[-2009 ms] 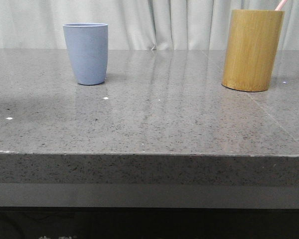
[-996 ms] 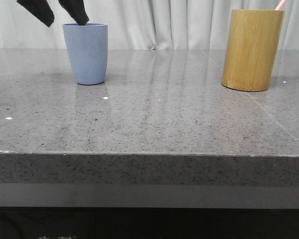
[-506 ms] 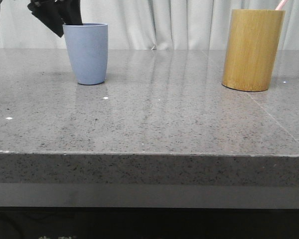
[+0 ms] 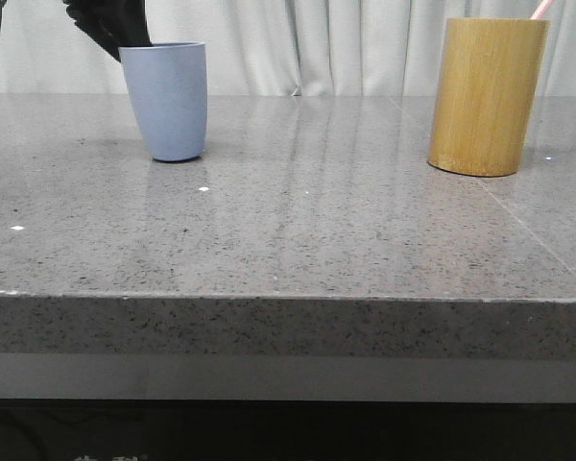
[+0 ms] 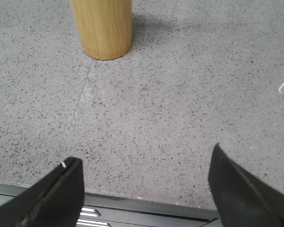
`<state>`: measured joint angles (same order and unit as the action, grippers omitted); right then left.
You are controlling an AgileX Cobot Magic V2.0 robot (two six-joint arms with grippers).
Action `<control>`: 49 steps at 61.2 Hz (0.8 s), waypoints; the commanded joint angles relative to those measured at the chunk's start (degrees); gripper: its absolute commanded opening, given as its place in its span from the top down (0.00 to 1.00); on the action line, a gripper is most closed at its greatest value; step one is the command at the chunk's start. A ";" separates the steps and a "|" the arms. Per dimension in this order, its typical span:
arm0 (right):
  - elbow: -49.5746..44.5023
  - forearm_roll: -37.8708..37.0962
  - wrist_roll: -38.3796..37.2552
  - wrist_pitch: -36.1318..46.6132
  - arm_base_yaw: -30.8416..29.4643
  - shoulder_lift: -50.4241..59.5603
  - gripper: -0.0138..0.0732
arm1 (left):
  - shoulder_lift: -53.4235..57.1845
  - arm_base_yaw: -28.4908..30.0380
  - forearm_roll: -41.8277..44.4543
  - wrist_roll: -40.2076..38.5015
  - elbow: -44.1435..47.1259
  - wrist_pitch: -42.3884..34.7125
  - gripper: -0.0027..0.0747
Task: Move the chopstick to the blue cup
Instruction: 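Lift the blue cup with the left gripper and set it nearer the bamboo holder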
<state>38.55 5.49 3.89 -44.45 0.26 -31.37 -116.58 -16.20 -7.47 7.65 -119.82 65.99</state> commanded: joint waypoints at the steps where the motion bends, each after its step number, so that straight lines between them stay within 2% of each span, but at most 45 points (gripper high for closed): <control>1: 1.69 0.27 0.47 3.88 -0.16 -0.58 0.20 | 3.39 -2.17 -1.46 -0.50 -3.75 -1.94 0.99; 15: 1.69 0.27 0.47 3.88 -0.16 -0.58 0.20 | 3.39 -9.02 0.55 -0.50 -9.80 -1.92 0.99; 30: 1.69 0.27 0.47 3.88 -0.16 -0.58 0.20 | 2.36 -15.57 3.23 -0.50 -10.66 -4.92 0.99; 49: 1.69 0.27 0.47 3.88 -0.16 -0.58 0.20 | -0.88 -17.27 5.40 -0.50 -10.66 -4.39 0.99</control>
<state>38.55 5.53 3.89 -44.45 0.26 -31.37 -120.35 -33.14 -2.19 7.65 -128.50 64.18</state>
